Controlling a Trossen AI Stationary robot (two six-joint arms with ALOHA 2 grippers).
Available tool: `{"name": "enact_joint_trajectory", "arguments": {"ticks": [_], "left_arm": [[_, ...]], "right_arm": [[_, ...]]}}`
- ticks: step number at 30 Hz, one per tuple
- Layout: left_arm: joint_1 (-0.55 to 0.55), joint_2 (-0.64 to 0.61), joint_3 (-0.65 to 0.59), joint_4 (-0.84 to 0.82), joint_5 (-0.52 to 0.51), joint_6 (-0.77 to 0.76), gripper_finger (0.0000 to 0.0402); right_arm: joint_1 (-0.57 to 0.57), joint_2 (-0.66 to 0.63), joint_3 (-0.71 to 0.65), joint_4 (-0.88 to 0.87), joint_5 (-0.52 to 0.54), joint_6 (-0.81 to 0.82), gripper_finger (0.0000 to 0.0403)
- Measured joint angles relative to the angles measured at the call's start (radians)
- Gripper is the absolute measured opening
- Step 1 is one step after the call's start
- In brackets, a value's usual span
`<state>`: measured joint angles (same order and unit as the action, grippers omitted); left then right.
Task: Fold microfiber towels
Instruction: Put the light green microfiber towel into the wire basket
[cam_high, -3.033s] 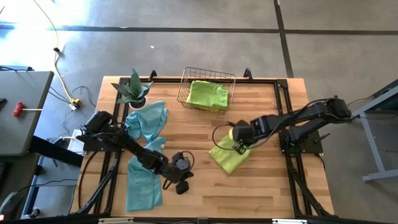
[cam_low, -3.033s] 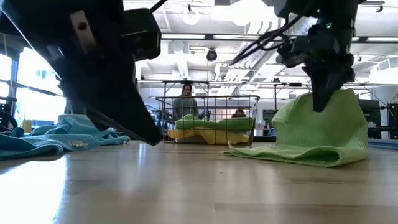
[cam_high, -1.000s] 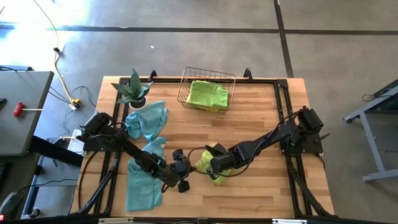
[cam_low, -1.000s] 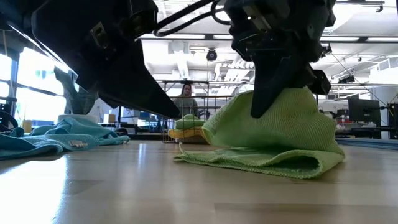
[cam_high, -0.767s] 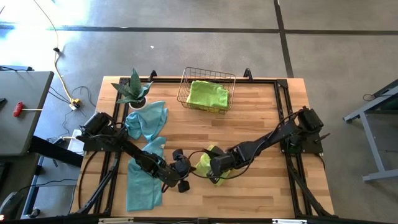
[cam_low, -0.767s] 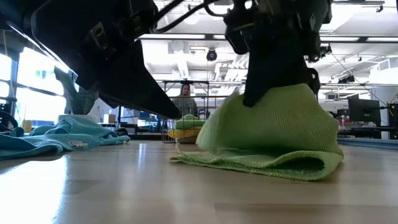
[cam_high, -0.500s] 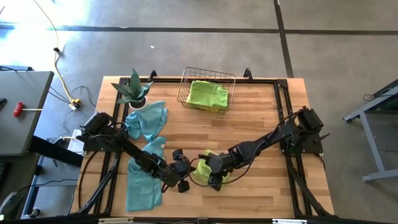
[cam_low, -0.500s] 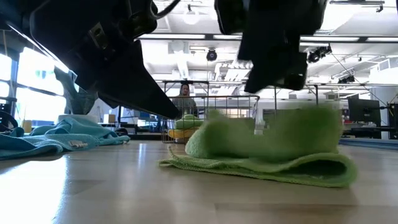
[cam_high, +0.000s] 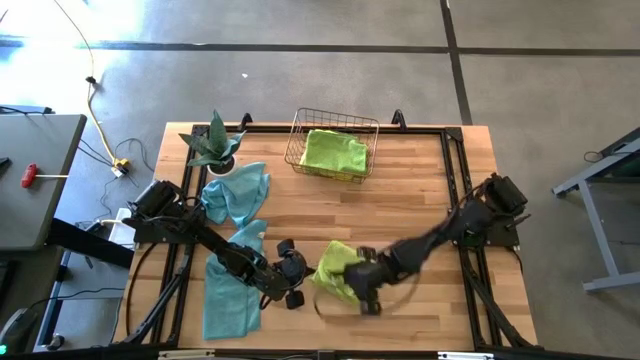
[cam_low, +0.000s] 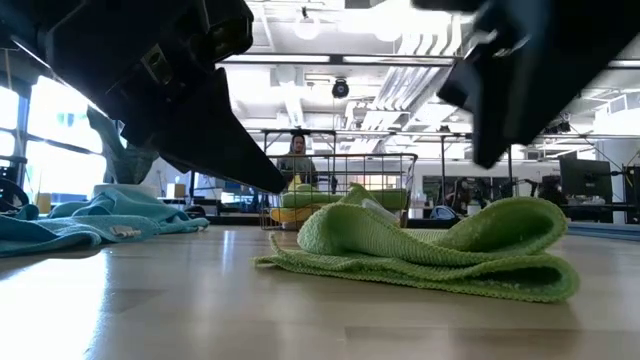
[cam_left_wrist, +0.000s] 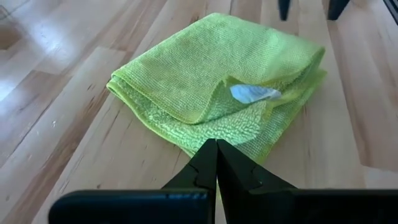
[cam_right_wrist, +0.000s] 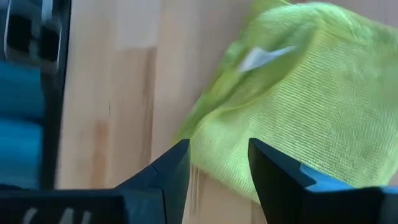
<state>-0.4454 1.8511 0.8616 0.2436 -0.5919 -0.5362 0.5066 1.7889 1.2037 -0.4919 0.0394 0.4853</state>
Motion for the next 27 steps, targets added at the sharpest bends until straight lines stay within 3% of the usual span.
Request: {"name": "enact_joint_trajectory", "arguments": {"ticks": [7,11,17,22,27], "left_arm": [[0.0,0.0,0.0,0.0,0.004,0.006,0.0001],[0.0,0.0,0.0,0.001,0.054,0.011,0.0012],[0.0,0.0,0.0,0.04,0.223,0.05,0.0066],[-0.004,0.0,0.0,0.098,0.238,0.071,0.0122],[-0.005,0.0,0.0,0.123,0.233,0.086,0.0164]], "right_arm": [[0.133,0.015,-0.019,0.023,0.221,-0.278,0.0154],[0.167,0.046,-0.043,0.05,0.222,-0.274,0.0154],[0.189,0.059,-0.042,0.099,0.202,-0.259,0.0154],[0.213,0.092,-0.042,0.095,0.232,-0.276,0.0154],[0.248,0.113,-0.042,0.092,0.378,-0.407,0.0154]]}}
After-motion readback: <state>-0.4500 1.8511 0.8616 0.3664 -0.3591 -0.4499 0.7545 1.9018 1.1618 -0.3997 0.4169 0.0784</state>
